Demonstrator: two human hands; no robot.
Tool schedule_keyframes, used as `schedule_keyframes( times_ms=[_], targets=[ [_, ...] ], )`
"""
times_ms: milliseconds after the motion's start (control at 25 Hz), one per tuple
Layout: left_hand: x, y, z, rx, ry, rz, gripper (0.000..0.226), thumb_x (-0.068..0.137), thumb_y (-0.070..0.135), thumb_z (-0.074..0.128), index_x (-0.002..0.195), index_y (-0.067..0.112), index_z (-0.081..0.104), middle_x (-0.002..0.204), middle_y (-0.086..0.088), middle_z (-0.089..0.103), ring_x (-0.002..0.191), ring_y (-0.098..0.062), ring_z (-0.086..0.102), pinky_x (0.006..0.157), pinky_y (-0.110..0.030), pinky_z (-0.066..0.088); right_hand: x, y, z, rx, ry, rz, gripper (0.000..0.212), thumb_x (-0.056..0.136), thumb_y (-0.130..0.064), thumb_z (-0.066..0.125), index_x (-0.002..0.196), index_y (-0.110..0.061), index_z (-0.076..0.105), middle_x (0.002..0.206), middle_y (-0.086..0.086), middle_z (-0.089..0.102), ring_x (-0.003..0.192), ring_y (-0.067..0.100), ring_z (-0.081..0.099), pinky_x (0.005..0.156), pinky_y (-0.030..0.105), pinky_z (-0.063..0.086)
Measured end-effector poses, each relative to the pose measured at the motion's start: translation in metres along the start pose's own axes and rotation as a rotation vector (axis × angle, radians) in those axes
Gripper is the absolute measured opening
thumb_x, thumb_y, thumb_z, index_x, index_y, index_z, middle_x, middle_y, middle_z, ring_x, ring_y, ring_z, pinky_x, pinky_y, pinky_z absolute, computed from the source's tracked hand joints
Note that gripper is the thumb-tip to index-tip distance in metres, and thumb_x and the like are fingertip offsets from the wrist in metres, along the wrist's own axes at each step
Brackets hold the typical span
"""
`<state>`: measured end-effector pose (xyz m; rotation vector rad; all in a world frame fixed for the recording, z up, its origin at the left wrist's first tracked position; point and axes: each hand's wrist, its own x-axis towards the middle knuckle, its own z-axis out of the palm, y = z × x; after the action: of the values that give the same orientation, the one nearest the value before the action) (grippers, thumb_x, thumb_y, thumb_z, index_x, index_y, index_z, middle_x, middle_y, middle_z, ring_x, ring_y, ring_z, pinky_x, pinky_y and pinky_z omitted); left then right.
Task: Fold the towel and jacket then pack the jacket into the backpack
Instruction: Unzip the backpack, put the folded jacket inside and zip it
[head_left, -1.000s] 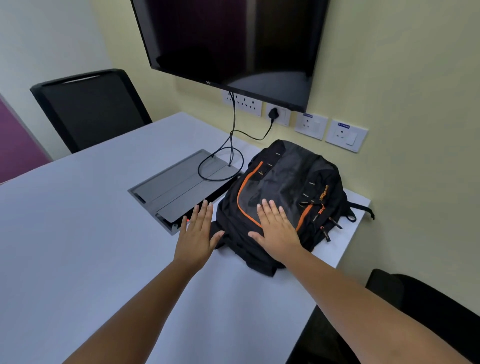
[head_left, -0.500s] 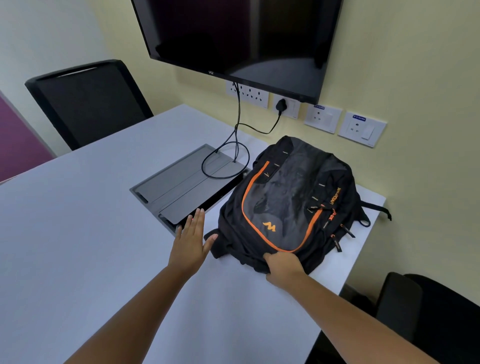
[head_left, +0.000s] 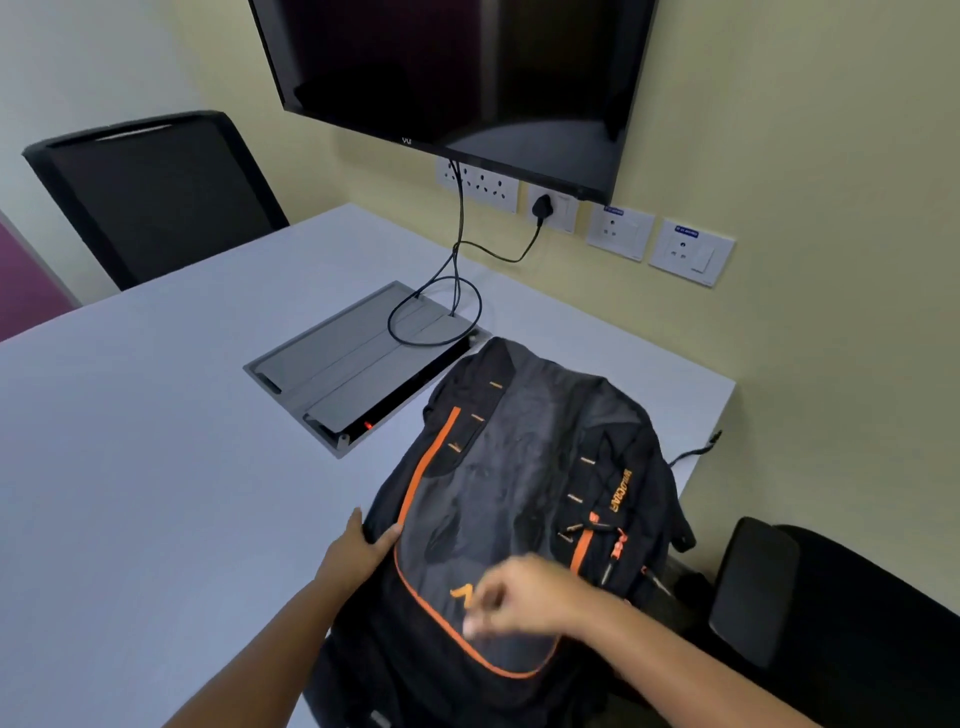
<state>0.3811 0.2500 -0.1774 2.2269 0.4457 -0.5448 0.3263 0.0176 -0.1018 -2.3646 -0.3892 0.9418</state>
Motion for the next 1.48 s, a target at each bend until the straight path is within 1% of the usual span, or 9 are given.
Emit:
schedule_keyframes(
  times_ms=[120, 240, 320, 440, 760, 1080, 1200, 1360, 1480],
  targets=[
    [-0.015, -0.015, 0.013, -0.102, 0.061, -0.056, 0.046, 0.087, 0.045, 0.058, 0.111, 0.006, 0.057, 0.112, -0.014, 0.064, 0.093, -0.027, 0.058, 0.088, -0.039, 0.047, 0.018, 0.019, -0.02, 0.01, 0.667, 0.295, 0.07, 0.076, -0.058, 0.064, 0.135, -0.025, 0.045, 0.136, 0.001, 0.048, 0.126, 0.023, 0.042, 0.103, 0.04, 0.038],
    [-0.031, -0.007, 0.01, -0.217, 0.111, 0.009, 0.032, 0.087, 0.039, 0.06, 0.103, 0.011, 0.064, 0.101, -0.009, 0.068, 0.092, -0.027, 0.061, 0.085, -0.039, 0.05, 0.041, 0.031, -0.021, 0.212, 0.661, 0.58, 0.098, 0.073, -0.061, 0.066, 0.148, -0.018, 0.02, 0.147, 0.009, 0.036, 0.134, 0.03, 0.035, 0.108, 0.046, 0.033],
    [-0.045, 0.003, 0.004, -0.211, 0.161, 0.075, 0.024, 0.088, 0.04, 0.057, 0.096, 0.018, 0.063, 0.094, -0.003, 0.067, 0.09, -0.024, 0.062, 0.082, -0.038, 0.05, 0.049, 0.036, -0.013, 0.241, 0.685, 0.614, 0.065, 0.082, -0.051, 0.062, 0.136, -0.021, 0.045, 0.131, 0.008, 0.056, 0.121, 0.031, 0.051, 0.099, 0.042, 0.042],
    [-0.065, 0.018, -0.001, -0.187, 0.228, 0.162, 0.027, 0.09, 0.041, 0.055, 0.094, 0.016, 0.062, 0.089, -0.001, 0.066, 0.086, -0.021, 0.061, 0.074, -0.033, 0.048, 0.042, 0.032, -0.017, 0.312, 0.953, 0.527, 0.026, 0.093, -0.028, 0.053, 0.112, -0.015, 0.066, 0.116, 0.013, 0.065, 0.108, 0.034, 0.058, 0.082, 0.036, 0.047],
    [-0.123, 0.022, -0.03, -0.53, 0.387, 0.22, 0.024, 0.091, 0.034, 0.054, 0.089, 0.012, 0.063, 0.084, 0.0, 0.067, 0.082, -0.019, 0.061, 0.076, -0.035, 0.051, 0.012, -0.073, -0.077, 0.307, 1.378, 0.029, 0.028, 0.097, -0.028, 0.046, 0.101, -0.008, 0.065, 0.097, 0.011, 0.069, 0.088, 0.028, 0.06, 0.064, 0.024, 0.03],
    [-0.181, -0.034, -0.112, -0.75, 0.778, 0.25, 0.01, 0.092, 0.032, 0.054, 0.084, 0.029, 0.059, 0.084, 0.013, 0.066, 0.079, 0.0, 0.06, 0.066, -0.015, 0.046, 0.049, -0.213, -0.062, 0.381, 1.274, -0.492, 0.022, 0.093, -0.025, 0.054, 0.1, -0.011, 0.069, 0.086, -0.011, 0.063, 0.08, -0.004, 0.052, 0.066, 0.0, 0.034],
    [-0.182, -0.064, -0.131, -0.803, 0.924, 0.203, 0.012, 0.092, 0.032, 0.054, 0.088, 0.023, 0.06, 0.084, 0.011, 0.065, 0.078, -0.002, 0.059, 0.065, -0.015, 0.044, 0.086, -0.257, -0.051, 0.358, 1.076, -0.657, 0.019, 0.091, -0.024, 0.056, 0.098, -0.013, 0.07, 0.09, -0.011, 0.067, 0.085, 0.002, 0.059, 0.077, 0.013, 0.044],
    [-0.163, -0.108, -0.134, -0.852, 1.002, 0.062, 0.017, 0.093, 0.034, 0.052, 0.094, 0.018, 0.058, 0.088, 0.007, 0.064, 0.084, -0.014, 0.06, 0.065, -0.02, 0.043, 0.144, -0.28, -0.035, 0.197, 0.706, -0.576, 0.018, 0.087, -0.027, 0.062, 0.096, -0.016, 0.074, 0.098, -0.001, 0.073, 0.097, 0.016, 0.065, 0.086, 0.029, 0.049],
    [-0.148, -0.154, -0.106, -0.769, 0.872, -0.158, 0.022, 0.093, 0.036, 0.05, 0.103, 0.016, 0.051, 0.094, 0.0, 0.061, 0.094, -0.028, 0.059, 0.066, -0.03, 0.041, 0.163, -0.255, 0.0, 0.025, 0.443, -0.476, 0.022, 0.087, -0.031, 0.062, 0.105, -0.022, 0.071, 0.105, -0.004, 0.072, 0.1, 0.015, 0.064, 0.09, 0.032, 0.049]
  ],
)
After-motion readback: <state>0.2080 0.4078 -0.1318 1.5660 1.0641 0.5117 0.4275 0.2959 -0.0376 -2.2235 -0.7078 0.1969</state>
